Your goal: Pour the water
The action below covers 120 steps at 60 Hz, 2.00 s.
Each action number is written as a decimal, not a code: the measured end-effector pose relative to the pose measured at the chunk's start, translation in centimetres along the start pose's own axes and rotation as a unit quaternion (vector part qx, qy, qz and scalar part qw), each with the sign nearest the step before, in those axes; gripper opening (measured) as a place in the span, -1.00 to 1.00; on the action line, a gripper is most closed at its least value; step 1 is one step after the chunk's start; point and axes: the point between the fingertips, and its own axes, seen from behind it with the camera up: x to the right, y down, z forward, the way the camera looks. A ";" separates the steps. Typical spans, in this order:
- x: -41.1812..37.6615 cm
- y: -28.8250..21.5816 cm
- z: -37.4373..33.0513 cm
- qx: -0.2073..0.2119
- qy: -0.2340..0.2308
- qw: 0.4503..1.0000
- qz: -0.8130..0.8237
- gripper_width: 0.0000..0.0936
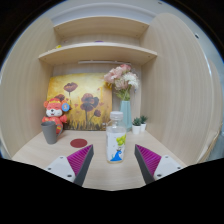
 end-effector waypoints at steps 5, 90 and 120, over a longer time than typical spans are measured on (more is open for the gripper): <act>0.3 -0.8 2.5 0.011 0.000 1.000 -0.001 0.83; -14.1 -12.0 18.1 0.135 -0.012 0.837 -0.531 -0.23; -27.5 -12.1 18.7 0.267 0.014 0.413 -0.871 -0.23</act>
